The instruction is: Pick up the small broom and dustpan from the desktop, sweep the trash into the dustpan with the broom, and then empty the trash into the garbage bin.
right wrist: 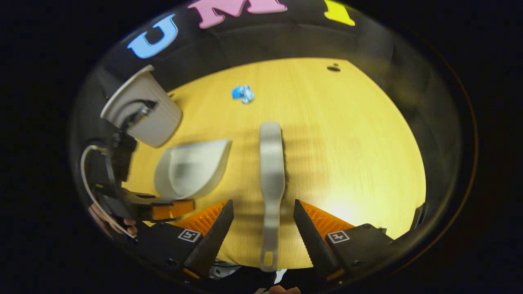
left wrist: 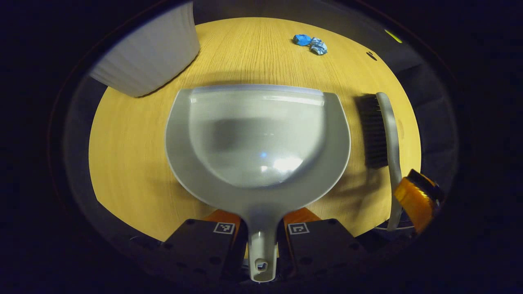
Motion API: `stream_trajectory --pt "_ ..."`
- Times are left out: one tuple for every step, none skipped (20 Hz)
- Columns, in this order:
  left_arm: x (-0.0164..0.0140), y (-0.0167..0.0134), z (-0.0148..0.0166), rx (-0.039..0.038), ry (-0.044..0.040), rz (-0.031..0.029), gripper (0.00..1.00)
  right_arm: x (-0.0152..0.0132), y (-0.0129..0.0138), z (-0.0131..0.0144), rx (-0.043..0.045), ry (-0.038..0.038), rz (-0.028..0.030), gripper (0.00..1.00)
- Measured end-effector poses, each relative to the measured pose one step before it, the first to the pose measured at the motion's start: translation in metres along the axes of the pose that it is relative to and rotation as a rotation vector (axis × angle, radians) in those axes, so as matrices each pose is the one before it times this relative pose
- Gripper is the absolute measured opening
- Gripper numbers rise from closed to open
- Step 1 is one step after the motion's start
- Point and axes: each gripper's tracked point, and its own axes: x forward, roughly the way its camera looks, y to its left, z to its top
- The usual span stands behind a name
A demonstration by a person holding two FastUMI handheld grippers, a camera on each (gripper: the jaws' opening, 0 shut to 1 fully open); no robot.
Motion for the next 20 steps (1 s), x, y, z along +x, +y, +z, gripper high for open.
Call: stream_trajectory --pt "0.00062 0.00006 0.00078 0.00094 -0.00902 -0.00898 0.31 0.00875 -0.00562 -0.00408 -0.01153 0.02502 -0.02229 0.96" --pt "0.00038 -0.00001 0.00047 -0.00036 -0.00717 -0.00912 0.31 0.00606 -0.00293 -0.00095 -0.01195 0.01752 -0.01394 0.96" --pt "-0.00112 -0.00026 -0.00001 0.0019 -0.00567 -0.00863 0.31 0.00683 0.00154 0.00346 -0.00316 0.00136 0.01126 0.96" --pt "0.00073 0.00003 0.00073 0.00225 -0.00313 -0.00619 0.31 0.00795 0.00088 -0.00003 -0.0103 0.01734 0.00119 0.96" --pt "0.00031 0.00034 -0.0009 0.00137 0.00176 -0.00449 0.32 0.00596 -0.00288 -0.00309 0.00454 0.03474 -0.0145 0.95" --pt "-0.00031 -0.00035 -0.00084 0.00463 0.00618 -0.00209 0.32 0.0045 0.00103 -0.00224 0.01596 0.02908 0.00294 0.96" --pt "0.00001 0.00033 0.00046 0.00767 0.00239 -0.00102 0.31 0.00264 0.00161 -0.0018 0.02382 0.03443 0.00482 0.93" --pt "-0.00019 -0.0001 0.0001 0.00174 0.00203 -0.0003 0.31 0.002 -0.00018 0.00534 0.01548 -0.00598 0.00096 0.96" --pt "0.00057 -0.00034 0.00037 -0.00198 0.00217 0.00037 0.31 0.00142 -0.00087 0.00361 0.00491 0.00409 -0.00421 0.95" --pt "-0.00024 0.00008 0.0002 -0.00062 -0.00185 0.00104 0.31 -0.00111 -0.0052 -0.00149 -0.00998 0.01749 -0.0224 0.83" --pt "-0.00042 0.00038 -0.00086 -0.0028 0.00389 0.00218 0.31 0.00083 -0.00477 -0.00004 -0.01343 0.01396 -0.02009 0.83" --pt "0.00014 0.00008 -0.00031 -0.00063 -0.0025 0.0011 0.31 0.0007 -0.00298 0.00008 -0.02345 0.01479 -0.01718 0.63" --pt "-0.00026 -0.00018 -0.00011 0.00091 -0.00006 0.00099 0.31 -0.00169 -0.00236 0.00221 -0.03244 0.00544 0.00019 0.47" --pt "0.00056 0.00007 -0.00003 -0.0019 -0.00058 0.00026 0.31 0.00519 0.0011 -0.00201 -0.02755 0.01249 0.00898 0.32" --pt "-0.00022 0.00021 0.00039 0.00089 -0.00186 -0.00142 0.31 -0.00404 -0.00161 0.00076 -0.02557 0.01147 0.00243 0.33" --pt "0.00002 -0.00027 -0.00003 0.00074 0.00075 -0.0018 0.31 0.00138 -0.00146 0.00115 -0.0201 -0.0006 -0.00272 0.24" --pt "0.00007 0.00047 -0.00052 0.0005 -0.0006 -0.00278 0.31 -0.00111 -0.00099 0.00181 -0.02422 0.00335 0.00283 0.28" --pt "-0.00048 0.00076 -0.00111 0.0009 0.00102 -0.0011 0.31 -0.00228 -0.00067 0.00281 -0.02922 0.00732 0.00609 0.24" --pt "0.00019 -0.00044 0.00073 0.00377 -0.00637 -0.00115 0.31 -0.00199 -0.00166 0.00836 -0.02021 -0.0044 0.01092 0.24" --pt "0.00016 0.00086 -0.00103 0.017 -0.00509 0.00274 0.31 -0.00054 -0.0028 0.01519 -0.01233 -0.02233 0.01083 0.24"
